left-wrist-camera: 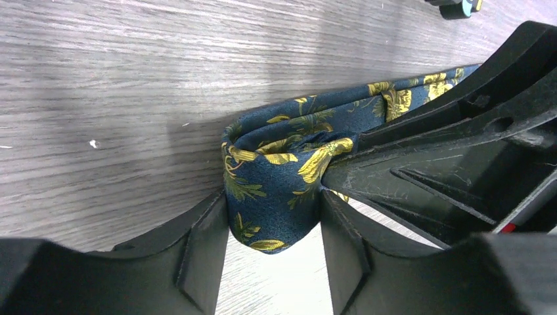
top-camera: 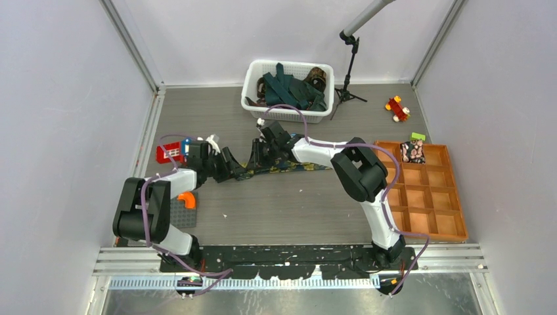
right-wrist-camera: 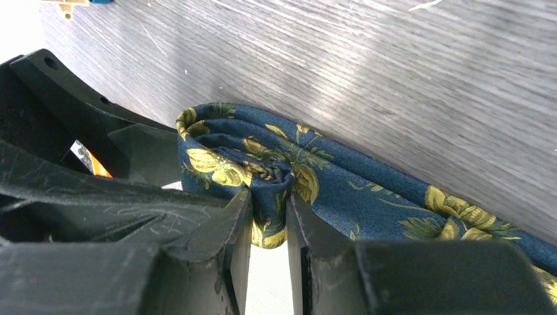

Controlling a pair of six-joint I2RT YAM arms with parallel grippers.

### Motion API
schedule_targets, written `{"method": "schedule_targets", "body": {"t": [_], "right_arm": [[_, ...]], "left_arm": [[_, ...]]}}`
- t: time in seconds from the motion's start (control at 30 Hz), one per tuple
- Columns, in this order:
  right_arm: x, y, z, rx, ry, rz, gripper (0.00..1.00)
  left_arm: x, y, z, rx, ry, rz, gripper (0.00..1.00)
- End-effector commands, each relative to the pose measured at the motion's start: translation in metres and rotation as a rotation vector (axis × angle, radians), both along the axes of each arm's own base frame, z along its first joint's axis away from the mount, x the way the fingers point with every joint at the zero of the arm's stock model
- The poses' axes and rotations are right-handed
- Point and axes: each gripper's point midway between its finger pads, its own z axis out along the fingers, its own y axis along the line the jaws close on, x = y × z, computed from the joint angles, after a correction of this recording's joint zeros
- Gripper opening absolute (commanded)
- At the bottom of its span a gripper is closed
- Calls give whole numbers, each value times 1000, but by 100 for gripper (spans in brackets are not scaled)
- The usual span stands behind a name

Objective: Roll the ties
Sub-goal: Roll the tie into the bin.

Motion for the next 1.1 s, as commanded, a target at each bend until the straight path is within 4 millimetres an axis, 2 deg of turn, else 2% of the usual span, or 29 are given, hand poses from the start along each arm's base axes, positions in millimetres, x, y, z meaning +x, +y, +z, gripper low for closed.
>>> {"method": "schedule_targets", "body": {"t": [0.0,0.17,0.27,0.47,0.67,0.83,0.93,1.07], "right_arm": [[6,-11,-24,-72,-7,-7,29],[7,-12,-20,-71,-10,-5,29],[7,-11,-12,-61,-15,-3,33],[10,-7,26,-24,-58,5,53],[11,-23,58,-50,-124,-28,56],[17,-42,52,-129,-166,-61,55],[24,-47,41,-165,-176,-67,51],[20,-53,21,-212,-140,-56,46]], "left_arm": [[2,-1,-11,-14,13,1,51],[2,1,-12,-3,13,8,38],[0,4,-8,11,7,20,31],[-10,11,1,86,45,44,26],[-28,19,10,223,94,66,26],[-40,27,20,284,115,87,25],[-47,27,24,274,119,82,25],[-54,30,28,277,124,92,26]]}}
